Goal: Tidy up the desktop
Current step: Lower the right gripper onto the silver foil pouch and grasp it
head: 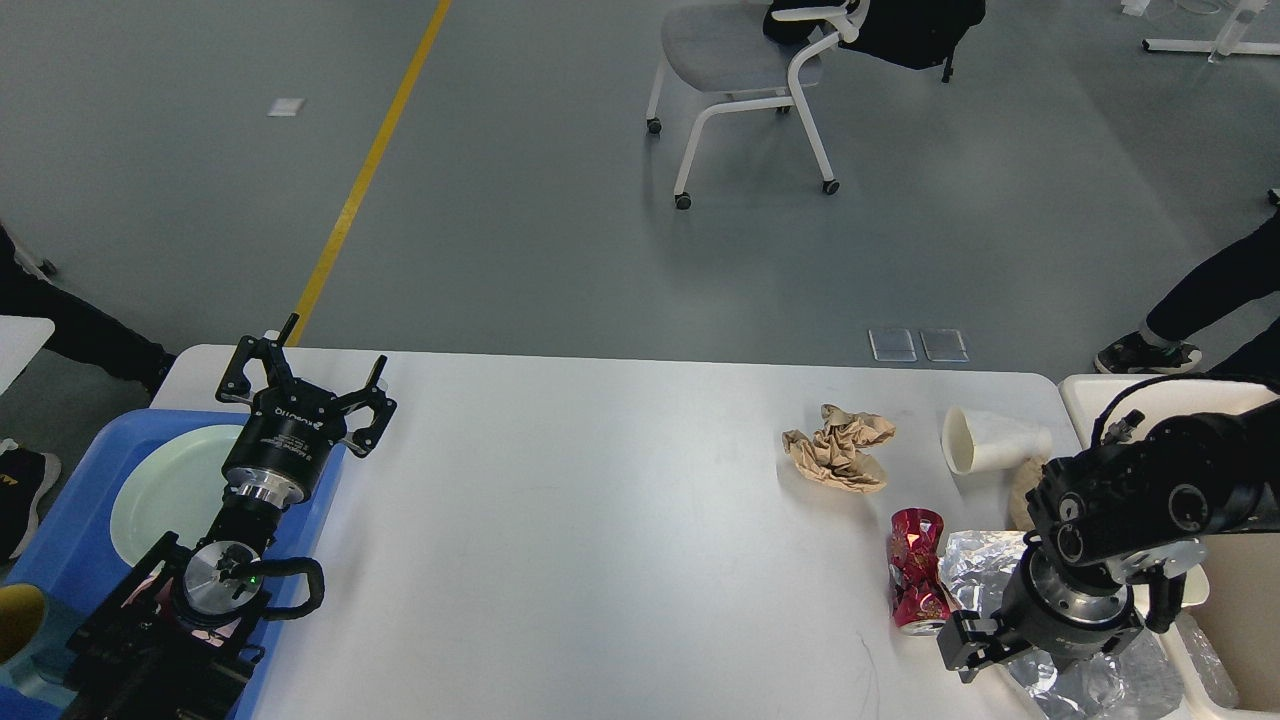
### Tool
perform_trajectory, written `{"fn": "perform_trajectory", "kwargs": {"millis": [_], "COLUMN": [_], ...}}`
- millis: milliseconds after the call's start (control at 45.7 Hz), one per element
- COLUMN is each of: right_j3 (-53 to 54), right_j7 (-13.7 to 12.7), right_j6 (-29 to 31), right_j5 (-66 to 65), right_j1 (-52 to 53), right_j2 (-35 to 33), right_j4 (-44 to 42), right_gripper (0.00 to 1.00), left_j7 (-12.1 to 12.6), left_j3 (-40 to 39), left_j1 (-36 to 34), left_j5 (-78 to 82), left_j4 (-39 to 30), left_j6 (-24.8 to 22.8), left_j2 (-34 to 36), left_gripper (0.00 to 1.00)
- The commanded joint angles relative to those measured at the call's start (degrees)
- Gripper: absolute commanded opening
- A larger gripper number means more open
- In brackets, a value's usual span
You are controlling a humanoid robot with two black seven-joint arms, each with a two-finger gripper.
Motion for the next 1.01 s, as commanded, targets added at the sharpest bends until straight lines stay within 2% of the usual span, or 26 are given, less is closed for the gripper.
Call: {"fn": "perform_trajectory", "kwargs": {"millis": [0,175,328,613,701,810,985], "right_j3": [-0.3,-0.3,-0.5,-0.7,-0.8,-0.7,-0.7], "right_j7": [0.0,-0.1,-0.1,-0.1,-0.3,-0.3,-0.3], "right_j6": [-6.8,-8.3,-8.4,-8.4,-8.5,-8.5,-8.6], "right_j5": [-4.7,-5.6,-5.6,-5.6,-5.4,-5.1,-4.7], "right_j1": [-4.0,-7.0,-10.0,-12.9,-12.9,-12.9,-13.6], "right_j2": [0.4,3.2,4.3,4.4,4.4,4.4,4.6], "right_j4": [-0.5,-2.7,-6.9,-10.7,-10.7,-10.8,-11.2], "right_gripper": [0.9,0.89,0.78,0.74,0.61,0.51,0.43], "left_j7": [0.0,0.0,0.0,0.0,0.1,0.0,0.0], "left_j3": [0.0,0.0,0.0,0.0,0.0,0.0,0.0], "left_j1": [0.0,0.0,0.0,0.0,0.0,0.0,0.0], "left_j5": [0.0,0.0,0.0,0.0,0.0,0.0,0.0], "left_j4": [0.0,0.0,0.0,0.0,0.0,0.0,0.0], "left_j6": [0.0,0.0,0.0,0.0,0.0,0.0,0.0], "left_j2": [0.0,0.0,0.0,0.0,0.0,0.0,0.0], "left_gripper": [0.96,0.96,0.96,0.96,0.96,0.96,0.96]}}
